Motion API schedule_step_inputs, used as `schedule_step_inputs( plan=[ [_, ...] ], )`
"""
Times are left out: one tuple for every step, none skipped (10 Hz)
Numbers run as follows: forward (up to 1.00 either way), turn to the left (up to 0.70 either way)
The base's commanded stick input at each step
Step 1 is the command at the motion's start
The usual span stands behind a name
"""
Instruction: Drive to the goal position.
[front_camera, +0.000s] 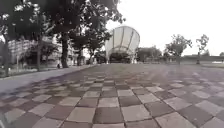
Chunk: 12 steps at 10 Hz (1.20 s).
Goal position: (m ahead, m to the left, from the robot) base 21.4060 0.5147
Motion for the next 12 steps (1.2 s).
schedule_step_inputs(
  plan=[
    [1.0,0.0],
    [1.0,0.0],
    [1.0,0.0],
    [1.0,0.0],
    [1.0,0.0],
    [1.0,0.0],
    [1.0,0.0],
    [1.0,0.0],
    [1.0,0.0],
    [1.0,0.0],
    [1.0,0.0],
    [1.0,0.0]
  ],
)
